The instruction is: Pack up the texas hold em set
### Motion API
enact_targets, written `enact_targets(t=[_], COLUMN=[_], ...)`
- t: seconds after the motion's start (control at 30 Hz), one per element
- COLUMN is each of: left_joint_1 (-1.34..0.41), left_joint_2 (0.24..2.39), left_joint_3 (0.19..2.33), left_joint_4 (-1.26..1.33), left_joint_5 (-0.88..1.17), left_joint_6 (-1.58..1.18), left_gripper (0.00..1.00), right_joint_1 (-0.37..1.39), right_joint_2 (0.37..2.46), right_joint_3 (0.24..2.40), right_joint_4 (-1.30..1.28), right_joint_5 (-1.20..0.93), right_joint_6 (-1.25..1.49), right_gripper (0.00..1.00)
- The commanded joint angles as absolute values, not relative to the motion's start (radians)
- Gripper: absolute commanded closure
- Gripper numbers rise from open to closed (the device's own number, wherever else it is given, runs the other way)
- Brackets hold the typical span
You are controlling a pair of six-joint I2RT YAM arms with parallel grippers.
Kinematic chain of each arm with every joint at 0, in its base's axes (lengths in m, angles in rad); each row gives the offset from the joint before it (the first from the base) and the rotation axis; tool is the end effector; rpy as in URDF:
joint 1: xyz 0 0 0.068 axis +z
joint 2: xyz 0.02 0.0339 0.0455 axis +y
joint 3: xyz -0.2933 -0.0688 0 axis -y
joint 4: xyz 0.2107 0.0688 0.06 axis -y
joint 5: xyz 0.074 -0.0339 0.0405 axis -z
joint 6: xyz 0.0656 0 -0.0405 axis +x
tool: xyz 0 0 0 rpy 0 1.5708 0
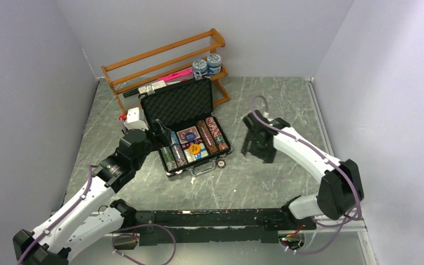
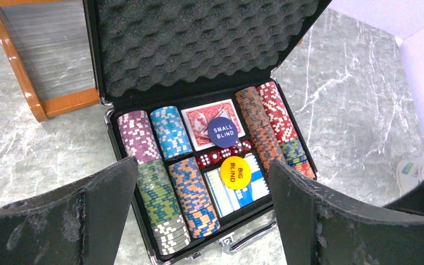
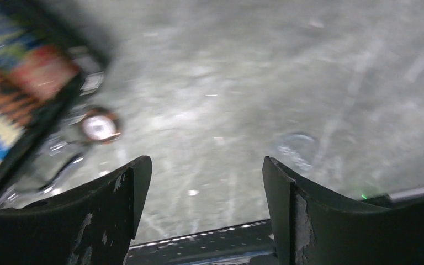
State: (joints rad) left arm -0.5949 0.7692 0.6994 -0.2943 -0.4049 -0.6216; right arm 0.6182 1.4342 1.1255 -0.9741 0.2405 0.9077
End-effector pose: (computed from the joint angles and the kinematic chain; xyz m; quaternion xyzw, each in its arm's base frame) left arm 0.1380 -0.0622 0.3148 -0.1248 0.8050 -0.1817 0.5507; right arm 0.2031 0.1253 0.2652 0.1588 0.9697 0.0126 0.1850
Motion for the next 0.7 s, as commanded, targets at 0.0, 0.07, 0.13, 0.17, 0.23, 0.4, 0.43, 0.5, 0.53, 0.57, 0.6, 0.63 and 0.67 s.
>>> enact_targets(t=[0.0,0.07,0.13,0.17,0.23,0.4,0.43,0.5,0.53,0.57,0.6,0.63,0.67], left_joint_1=[-0.595,-0.595,-0.595,-0.595,-0.595,-0.595,-0.595,-0.595,-0.595,-0.595,-0.595,-0.595,-0.595], left_joint_2=[0.768,0.775,0.788,0.792,0.800,0.794,0.793,0.793,0.793,0.792,0.793,0.794,0.794], left_joint_3=[0.692,0.693,0.698,0.702,0.704,0.701,0.701,0.702,0.704,0.704,0.704,0.704,0.705], left_joint_4=[-0.227,-0.218,-0.215,-0.215,-0.215,-0.216,-0.218,-0.221,-0.222,-0.222,-0.222,-0.223,-0.224], left_joint_5=[-0.406,-0.405,-0.402,-0.399,-0.395,-0.388,-0.388,-0.388,-0.388,-0.388,-0.388,-0.388,-0.387], left_joint_6=[-0.620,-0.615,-0.611,-0.610,-0.610,-0.609,-0.608,-0.606,-0.606,-0.607,-0.607,-0.607,-0.607], left_gripper=[0.07,0.07,0.07,0.07,0.07,0.07,0.07,0.07,0.07,0.07,0.07,0.07,0.07], right_joint_1=[0.478,0.440,0.413,0.409,0.407,0.406,0.406,0.405,0.406,0.406,0.406,0.405,0.404], right_joint_2=[1.300,1.269,1.249,1.237,1.209,1.189,1.196,1.212,1.221,1.230,1.239,1.247,1.254], right_joint_3=[0.980,0.923,0.859,0.824,0.753,0.647,0.636,0.621,0.615,0.611,0.607,0.609,0.609], right_joint_4=[-1.048,-1.063,-1.062,-1.043,-0.982,-0.888,-0.875,-0.846,-0.830,-0.817,-0.805,-0.794,-0.784], right_joint_5=[0.200,0.188,0.168,0.148,0.119,0.078,0.075,0.069,0.068,0.068,0.070,0.075,0.082], right_joint_6=[0.906,0.899,0.906,0.904,0.912,0.922,0.922,0.922,0.921,0.919,0.916,0.910,0.902], right_gripper=[0.22,0.22,0.22,0.22,0.24,0.25,0.25,0.24,0.24,0.24,0.24,0.25,0.26])
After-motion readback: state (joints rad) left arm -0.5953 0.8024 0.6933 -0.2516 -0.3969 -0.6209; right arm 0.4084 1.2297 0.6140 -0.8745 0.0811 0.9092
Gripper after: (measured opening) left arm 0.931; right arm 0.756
